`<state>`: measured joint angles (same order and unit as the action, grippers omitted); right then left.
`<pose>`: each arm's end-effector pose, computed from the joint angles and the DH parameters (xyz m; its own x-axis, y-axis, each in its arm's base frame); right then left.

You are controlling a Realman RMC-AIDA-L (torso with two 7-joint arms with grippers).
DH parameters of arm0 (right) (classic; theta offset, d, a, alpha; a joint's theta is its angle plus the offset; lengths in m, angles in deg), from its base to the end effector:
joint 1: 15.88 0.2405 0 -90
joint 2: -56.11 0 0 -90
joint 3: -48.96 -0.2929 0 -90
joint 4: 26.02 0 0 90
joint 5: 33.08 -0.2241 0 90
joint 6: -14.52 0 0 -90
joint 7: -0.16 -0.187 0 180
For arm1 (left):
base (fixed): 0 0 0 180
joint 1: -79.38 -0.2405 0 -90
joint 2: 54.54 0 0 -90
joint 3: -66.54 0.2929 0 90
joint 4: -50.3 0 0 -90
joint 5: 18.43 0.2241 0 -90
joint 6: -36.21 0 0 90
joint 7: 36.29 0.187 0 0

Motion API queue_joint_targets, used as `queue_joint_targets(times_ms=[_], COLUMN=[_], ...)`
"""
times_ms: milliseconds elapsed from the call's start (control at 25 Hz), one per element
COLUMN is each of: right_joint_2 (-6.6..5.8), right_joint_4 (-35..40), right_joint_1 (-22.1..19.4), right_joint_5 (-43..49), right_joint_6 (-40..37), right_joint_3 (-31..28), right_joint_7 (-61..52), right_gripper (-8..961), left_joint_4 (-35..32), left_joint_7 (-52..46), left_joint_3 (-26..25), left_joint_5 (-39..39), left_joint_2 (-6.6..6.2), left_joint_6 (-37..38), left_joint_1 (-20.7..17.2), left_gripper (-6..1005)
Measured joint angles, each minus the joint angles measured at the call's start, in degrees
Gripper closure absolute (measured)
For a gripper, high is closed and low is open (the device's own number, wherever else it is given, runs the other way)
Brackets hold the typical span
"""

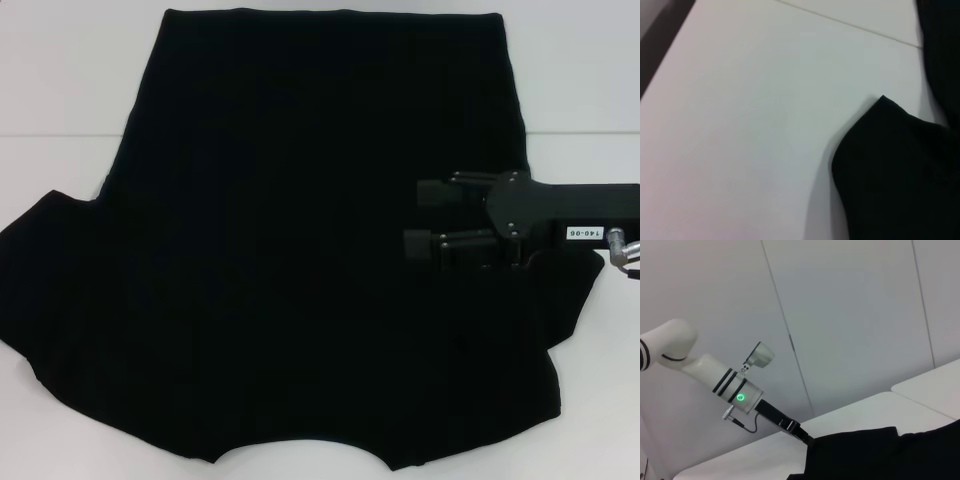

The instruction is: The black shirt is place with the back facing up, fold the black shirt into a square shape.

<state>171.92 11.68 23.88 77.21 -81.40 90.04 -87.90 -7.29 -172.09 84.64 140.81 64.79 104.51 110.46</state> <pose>0.2072 0.4069 -0.0276 0.7780 -0.3066 -0.5484 -0.3683 -0.9297 -0.0027 -0.4385 0.3909 0.0692 0.1946 0.8021 0.5645 0.8692 0.1256 -0.4782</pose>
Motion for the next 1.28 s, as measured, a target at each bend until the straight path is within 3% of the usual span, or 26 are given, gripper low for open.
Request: queue_joint_targets(times_ms=[800,1280], right_joint_2=[-0.15,-0.24], right_joint_4=[0.00,0.00], right_joint_1=[0.15,-0.04], right_joint_5=[0.00,0.00], right_joint_6=[-0.04,-0.11], right_joint_3=[-0.56,-0.94], right_joint_7=[-0.05,-0.02], right_gripper=[41,42], left_joint_4=[-0.25,-0.08], left_joint_7=[0.87,2.54], left_joint_3=[-1.18,-0.82], left_joint_5=[-0.21,-5.46], left_joint_2=[-1.09,-1.14], left_joint_6=[-0.76,2.47], left_joint_1=[1.00,1.45], left_gripper=[998,998])
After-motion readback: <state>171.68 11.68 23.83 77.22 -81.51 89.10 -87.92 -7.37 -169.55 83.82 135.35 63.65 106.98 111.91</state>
